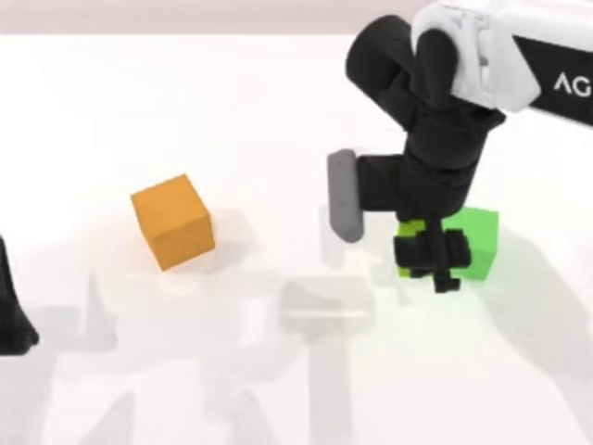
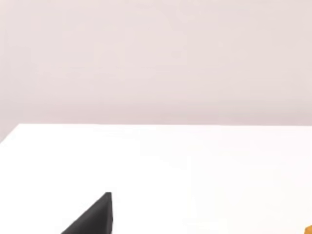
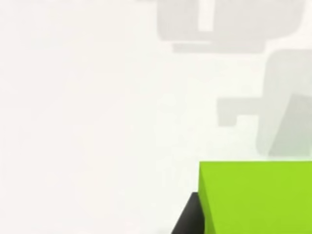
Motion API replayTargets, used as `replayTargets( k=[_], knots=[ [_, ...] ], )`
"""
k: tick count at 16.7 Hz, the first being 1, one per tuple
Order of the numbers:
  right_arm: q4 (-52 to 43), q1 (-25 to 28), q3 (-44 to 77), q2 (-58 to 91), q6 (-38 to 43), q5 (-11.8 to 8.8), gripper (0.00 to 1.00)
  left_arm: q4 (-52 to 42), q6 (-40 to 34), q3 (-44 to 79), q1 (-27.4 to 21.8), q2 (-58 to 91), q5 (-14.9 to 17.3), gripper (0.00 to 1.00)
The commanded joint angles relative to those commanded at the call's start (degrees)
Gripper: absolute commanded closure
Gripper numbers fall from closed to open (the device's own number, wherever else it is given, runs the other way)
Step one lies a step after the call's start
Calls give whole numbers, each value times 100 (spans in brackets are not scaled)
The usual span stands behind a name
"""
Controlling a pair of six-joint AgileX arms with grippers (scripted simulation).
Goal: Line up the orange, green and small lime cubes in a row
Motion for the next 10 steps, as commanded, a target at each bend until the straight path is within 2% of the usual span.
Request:
replayTargets(
  k=[5,10],
  knots=[
    [91,-21,-54,45,10,0,100,0,0,0,0,0,0,0],
    [1036,-13,-751,272,23,-4,100,0,0,0,0,0,0,0]
  ],
)
